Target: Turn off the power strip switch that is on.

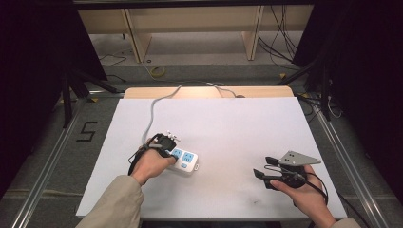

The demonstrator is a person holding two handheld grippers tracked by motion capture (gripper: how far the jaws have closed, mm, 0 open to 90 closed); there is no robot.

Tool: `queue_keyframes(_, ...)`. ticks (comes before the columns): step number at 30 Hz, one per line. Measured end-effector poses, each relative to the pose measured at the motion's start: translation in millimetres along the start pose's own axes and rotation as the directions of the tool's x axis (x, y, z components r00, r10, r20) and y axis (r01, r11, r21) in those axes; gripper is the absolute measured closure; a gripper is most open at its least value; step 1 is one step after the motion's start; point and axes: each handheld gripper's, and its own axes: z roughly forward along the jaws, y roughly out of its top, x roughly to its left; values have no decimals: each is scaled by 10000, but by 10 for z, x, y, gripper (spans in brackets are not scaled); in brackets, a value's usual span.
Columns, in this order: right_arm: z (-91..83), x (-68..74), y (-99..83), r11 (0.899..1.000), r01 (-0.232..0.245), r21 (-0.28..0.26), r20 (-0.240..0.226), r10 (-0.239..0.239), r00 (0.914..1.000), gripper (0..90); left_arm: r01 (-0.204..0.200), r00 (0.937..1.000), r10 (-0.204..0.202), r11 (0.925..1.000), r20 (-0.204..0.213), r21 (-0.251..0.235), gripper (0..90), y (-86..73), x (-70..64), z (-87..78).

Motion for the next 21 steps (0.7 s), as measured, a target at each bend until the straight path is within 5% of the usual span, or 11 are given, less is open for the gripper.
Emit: queue_keyframes(21, 5, -4, 0, 10000, 1, 2, 12, -1, 10000, 328, -73, 9999, 73, 10000, -70, 37, 900, -5, 14, -13)
